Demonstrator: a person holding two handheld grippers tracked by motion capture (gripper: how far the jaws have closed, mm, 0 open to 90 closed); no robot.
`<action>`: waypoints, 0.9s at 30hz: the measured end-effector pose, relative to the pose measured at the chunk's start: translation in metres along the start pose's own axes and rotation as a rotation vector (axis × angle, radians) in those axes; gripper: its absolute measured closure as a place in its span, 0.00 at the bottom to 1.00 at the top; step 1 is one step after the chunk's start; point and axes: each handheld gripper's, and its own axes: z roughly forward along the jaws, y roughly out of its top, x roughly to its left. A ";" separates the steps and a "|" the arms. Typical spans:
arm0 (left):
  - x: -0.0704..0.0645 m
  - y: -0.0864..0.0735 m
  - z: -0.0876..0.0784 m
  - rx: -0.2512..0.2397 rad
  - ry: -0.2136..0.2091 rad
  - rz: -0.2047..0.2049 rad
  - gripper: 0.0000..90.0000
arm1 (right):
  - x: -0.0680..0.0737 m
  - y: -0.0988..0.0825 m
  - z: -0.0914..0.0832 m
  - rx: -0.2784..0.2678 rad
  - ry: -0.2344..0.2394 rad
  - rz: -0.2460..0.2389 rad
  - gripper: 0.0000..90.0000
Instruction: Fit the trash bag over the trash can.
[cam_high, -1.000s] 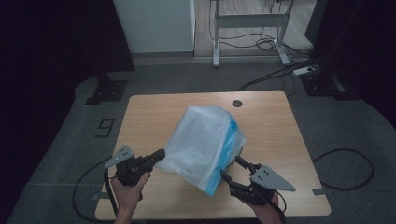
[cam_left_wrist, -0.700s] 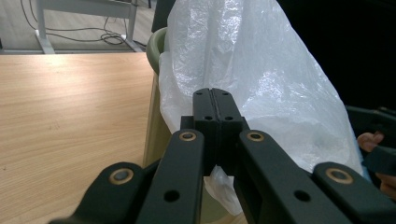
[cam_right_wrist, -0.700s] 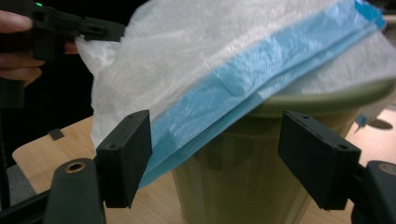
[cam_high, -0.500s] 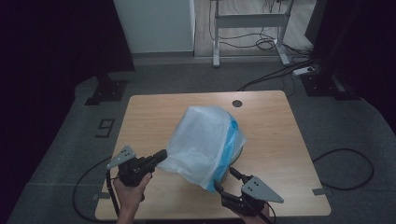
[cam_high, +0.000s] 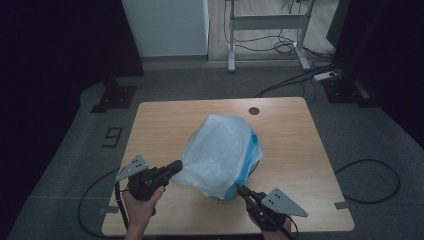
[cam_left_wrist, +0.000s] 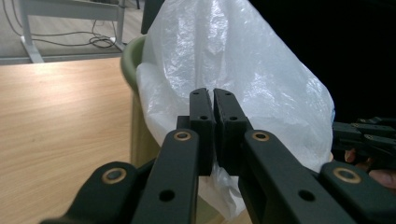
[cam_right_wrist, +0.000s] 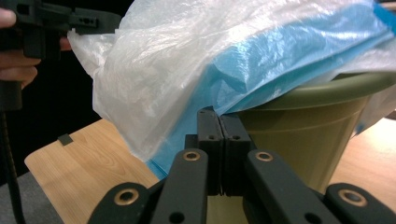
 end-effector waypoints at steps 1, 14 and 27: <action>-0.002 0.002 0.000 0.002 0.000 0.007 0.94 | 0.001 0.001 -0.001 0.002 -0.002 -0.010 0.99; -0.041 0.047 0.004 -0.008 0.043 0.163 0.60 | 0.000 0.025 -0.013 -0.033 -0.073 -0.176 0.99; -0.069 0.056 0.032 0.048 -0.061 0.265 0.48 | 0.000 0.053 -0.012 -0.073 -0.041 -0.216 0.99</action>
